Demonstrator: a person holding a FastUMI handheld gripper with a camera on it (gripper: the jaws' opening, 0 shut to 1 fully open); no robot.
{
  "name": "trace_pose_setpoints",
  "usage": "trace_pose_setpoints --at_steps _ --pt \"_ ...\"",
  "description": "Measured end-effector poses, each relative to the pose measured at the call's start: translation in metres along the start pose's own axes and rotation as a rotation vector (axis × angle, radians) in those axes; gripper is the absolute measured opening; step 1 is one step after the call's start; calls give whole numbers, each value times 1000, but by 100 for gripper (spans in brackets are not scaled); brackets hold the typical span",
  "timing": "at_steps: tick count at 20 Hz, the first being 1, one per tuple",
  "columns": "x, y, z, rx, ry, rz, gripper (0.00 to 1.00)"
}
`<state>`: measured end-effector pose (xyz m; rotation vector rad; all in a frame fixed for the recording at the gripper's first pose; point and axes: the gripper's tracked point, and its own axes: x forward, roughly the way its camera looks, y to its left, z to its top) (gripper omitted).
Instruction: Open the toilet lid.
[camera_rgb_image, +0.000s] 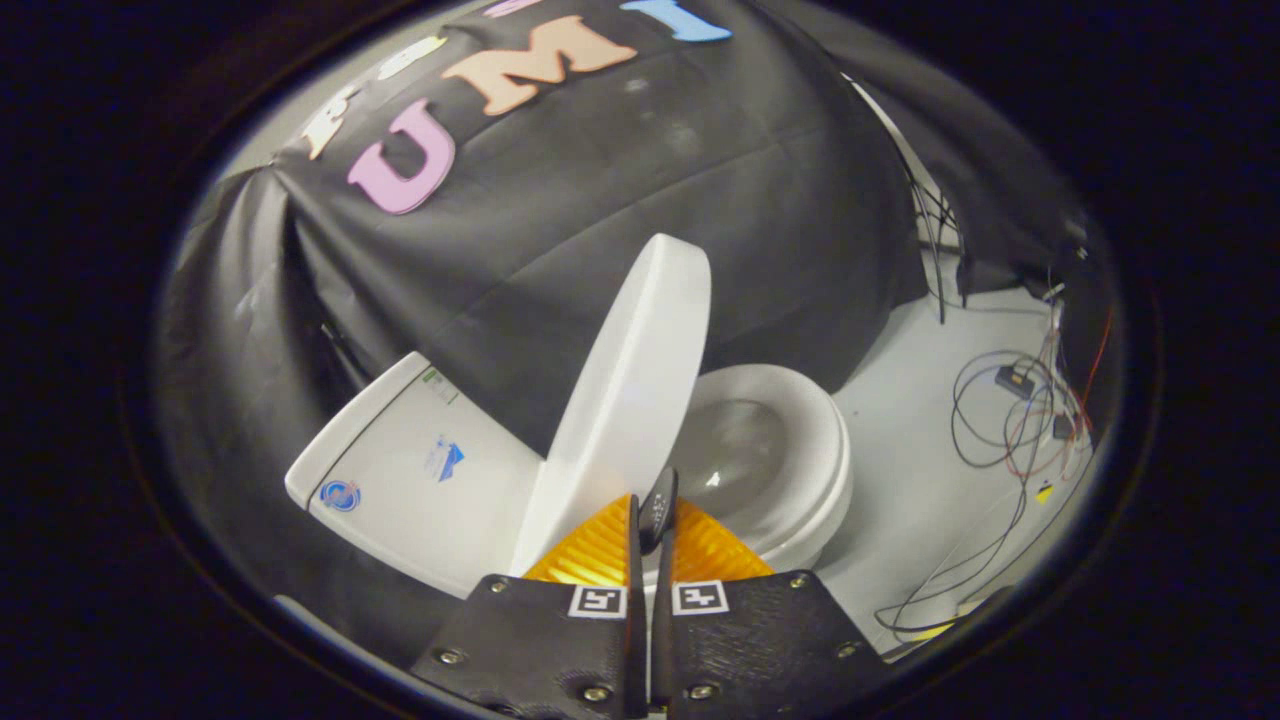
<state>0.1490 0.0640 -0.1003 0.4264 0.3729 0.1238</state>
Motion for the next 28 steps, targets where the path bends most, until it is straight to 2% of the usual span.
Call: trace_pose_setpoints --at_steps 3,7,17,28 --pt "-8 18 7 -94 -21 -26 2" --pt "-11 24 9 -80 -37 -30 2" --pt "-16 45 20 -202 -99 -85 2" --pt "-18 70 29 -253 -134 -62 2"
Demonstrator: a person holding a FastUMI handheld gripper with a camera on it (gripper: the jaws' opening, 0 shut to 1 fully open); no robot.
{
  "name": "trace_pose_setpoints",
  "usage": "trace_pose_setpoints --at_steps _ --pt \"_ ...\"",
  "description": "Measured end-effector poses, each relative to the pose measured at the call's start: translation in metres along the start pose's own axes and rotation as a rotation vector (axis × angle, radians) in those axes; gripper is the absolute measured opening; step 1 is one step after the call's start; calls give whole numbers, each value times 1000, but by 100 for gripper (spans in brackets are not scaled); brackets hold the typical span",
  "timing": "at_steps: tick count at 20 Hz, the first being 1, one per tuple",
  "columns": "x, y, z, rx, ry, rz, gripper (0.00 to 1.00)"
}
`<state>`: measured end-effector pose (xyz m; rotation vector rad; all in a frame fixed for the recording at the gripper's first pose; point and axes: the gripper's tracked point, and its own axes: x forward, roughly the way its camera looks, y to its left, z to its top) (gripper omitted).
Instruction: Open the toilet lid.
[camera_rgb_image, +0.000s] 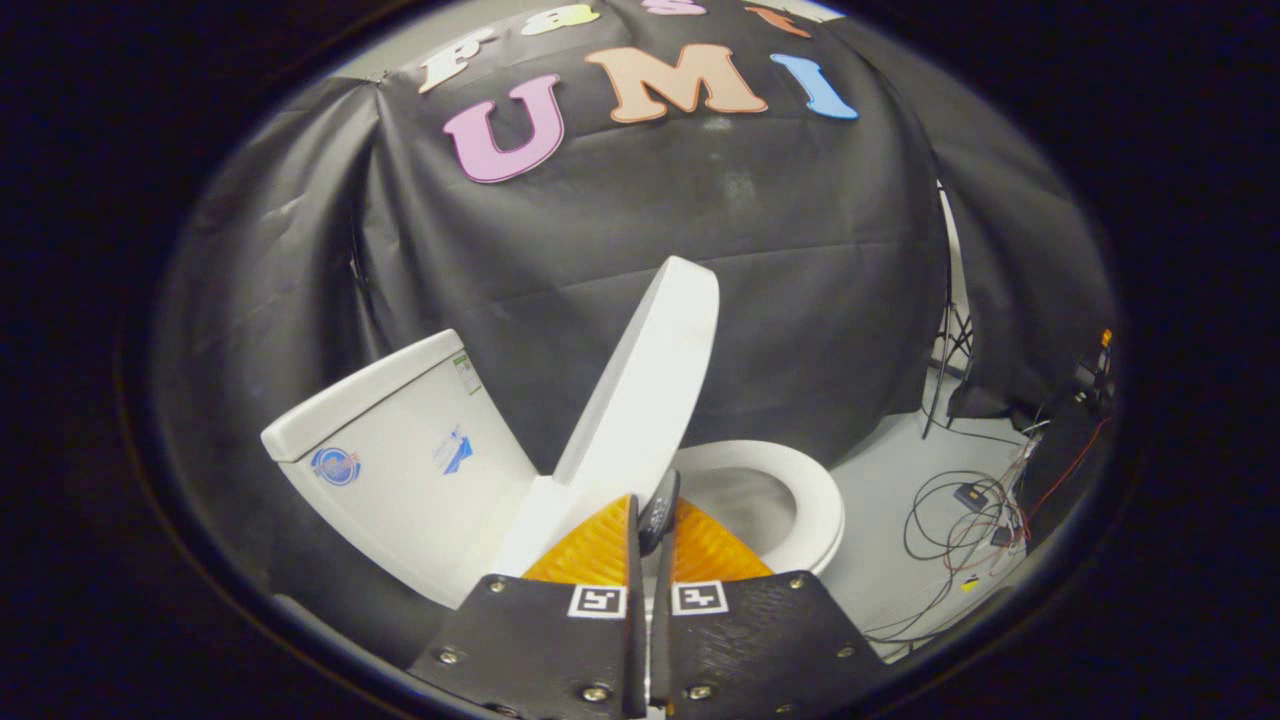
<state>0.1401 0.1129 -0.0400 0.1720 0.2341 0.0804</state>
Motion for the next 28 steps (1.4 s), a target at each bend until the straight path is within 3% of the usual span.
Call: trace_pose_setpoints --at_steps 15,28 --pt "-3 36 15 -120 -58 22 2" --pt "-4 56 20 -135 -82 61 2"
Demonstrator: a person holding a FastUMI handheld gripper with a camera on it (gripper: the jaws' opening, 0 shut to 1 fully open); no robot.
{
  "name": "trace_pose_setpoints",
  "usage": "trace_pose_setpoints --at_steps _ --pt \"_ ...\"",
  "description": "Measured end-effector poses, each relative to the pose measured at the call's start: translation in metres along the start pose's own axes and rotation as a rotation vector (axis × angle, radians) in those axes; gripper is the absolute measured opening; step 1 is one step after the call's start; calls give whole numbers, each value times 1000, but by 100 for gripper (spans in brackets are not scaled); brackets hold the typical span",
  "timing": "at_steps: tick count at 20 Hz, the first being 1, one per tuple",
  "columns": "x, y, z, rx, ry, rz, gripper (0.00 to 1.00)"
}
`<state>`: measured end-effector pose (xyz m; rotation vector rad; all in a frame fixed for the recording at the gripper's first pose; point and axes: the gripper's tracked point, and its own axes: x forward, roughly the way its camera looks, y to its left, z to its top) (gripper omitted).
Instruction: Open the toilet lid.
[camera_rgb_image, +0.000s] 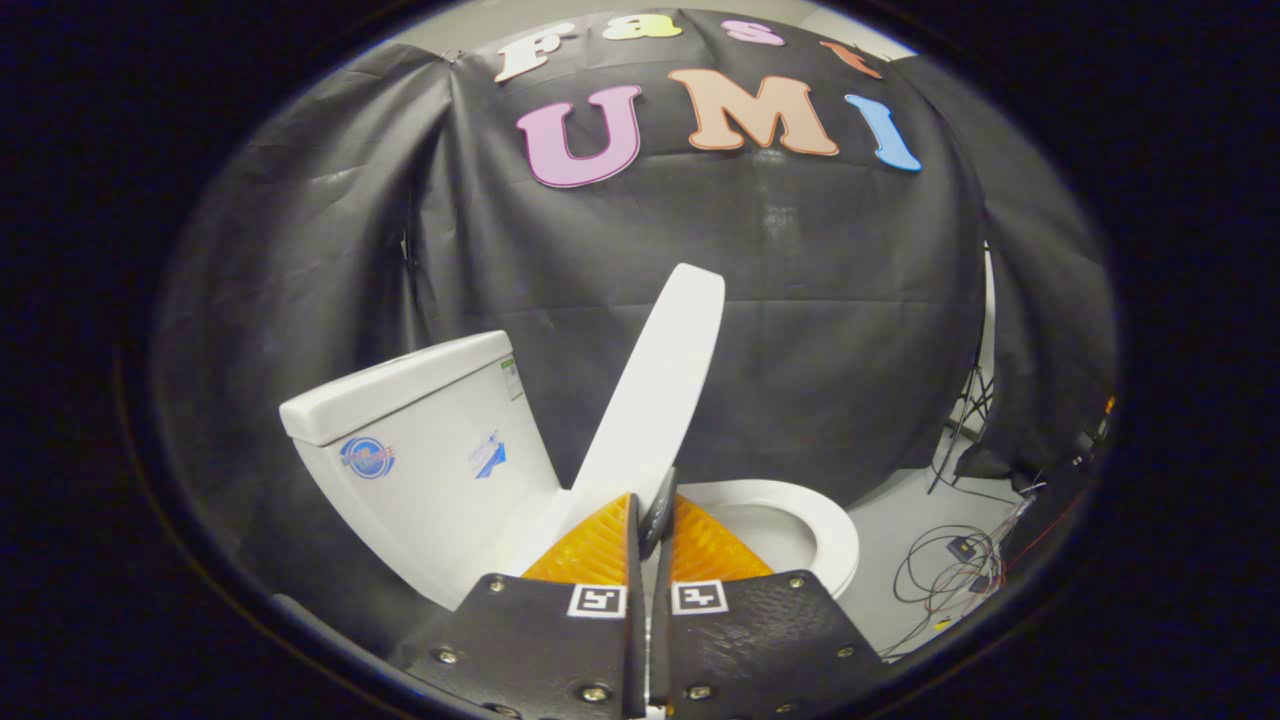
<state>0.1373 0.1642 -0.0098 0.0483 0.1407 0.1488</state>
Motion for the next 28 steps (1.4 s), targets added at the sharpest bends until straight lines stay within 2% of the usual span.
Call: trace_pose_setpoints --at_steps 8,14,28 --pt "2 17 8 -26 -31 37 2" --pt "3 24 10 7 -31 60 2" --pt "4 54 20 -70 -71 76 2"
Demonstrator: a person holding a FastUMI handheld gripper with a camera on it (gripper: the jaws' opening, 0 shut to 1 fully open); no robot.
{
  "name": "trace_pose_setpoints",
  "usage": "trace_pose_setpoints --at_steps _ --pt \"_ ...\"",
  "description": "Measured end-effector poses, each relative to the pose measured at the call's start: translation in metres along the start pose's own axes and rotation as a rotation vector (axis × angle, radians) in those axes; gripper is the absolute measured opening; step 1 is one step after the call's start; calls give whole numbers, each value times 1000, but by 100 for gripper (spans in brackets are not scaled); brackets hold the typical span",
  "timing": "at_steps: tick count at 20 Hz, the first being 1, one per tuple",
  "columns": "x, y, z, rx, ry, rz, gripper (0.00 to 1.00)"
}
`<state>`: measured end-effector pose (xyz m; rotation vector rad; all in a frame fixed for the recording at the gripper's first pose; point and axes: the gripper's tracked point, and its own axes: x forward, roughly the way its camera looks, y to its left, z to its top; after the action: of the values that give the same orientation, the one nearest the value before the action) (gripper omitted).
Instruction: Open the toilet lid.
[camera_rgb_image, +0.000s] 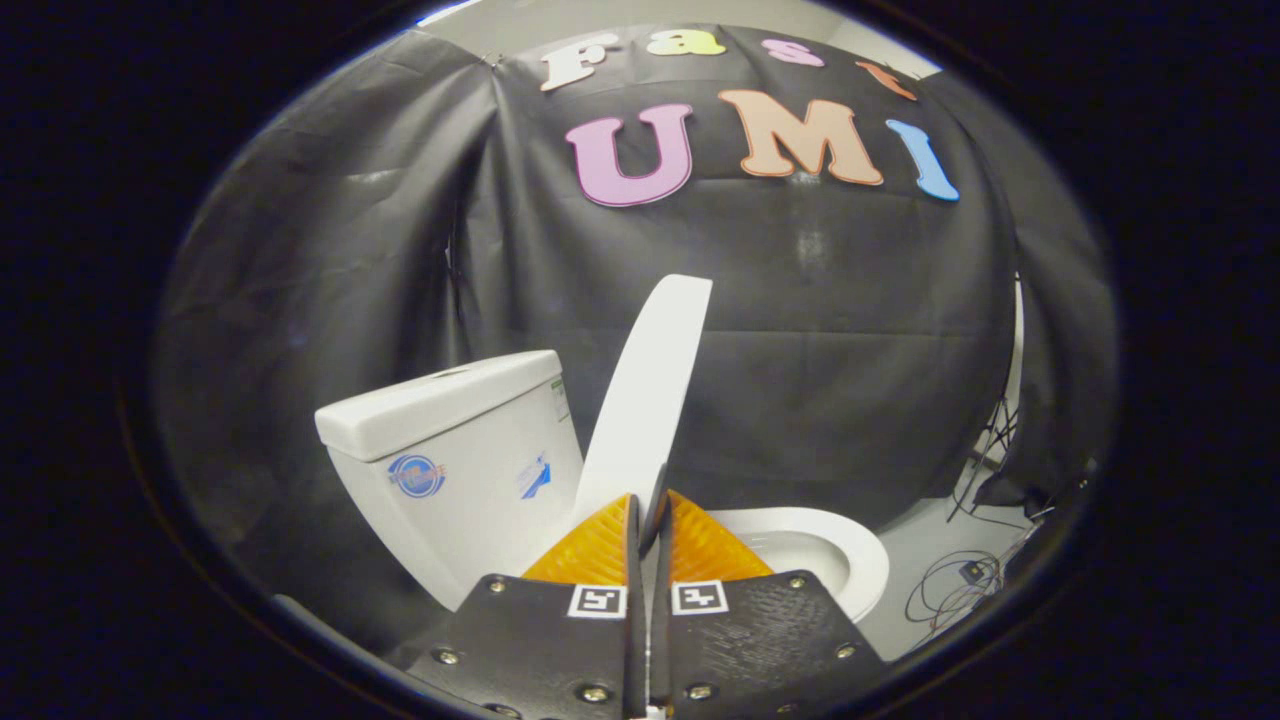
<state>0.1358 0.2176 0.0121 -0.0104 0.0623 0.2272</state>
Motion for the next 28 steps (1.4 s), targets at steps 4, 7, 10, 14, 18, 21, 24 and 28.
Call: trace_pose_setpoints --at_steps 4,7,10,14,18,21,24,28 --pt "1 10 3 5 -11 18 2" --pt "3 25 6 5 -20 25 2" --pt "4 38 7 -30 -35 32 2" --pt "4 46 9 -51 -41 39 2" --pt "7 62 10 -74 -61 53 2" --pt "8 78 10 -106 -76 48 2" --pt "8 92 8 -163 -87 47 2" --pt "9 99 7 -200 -115 18 2"
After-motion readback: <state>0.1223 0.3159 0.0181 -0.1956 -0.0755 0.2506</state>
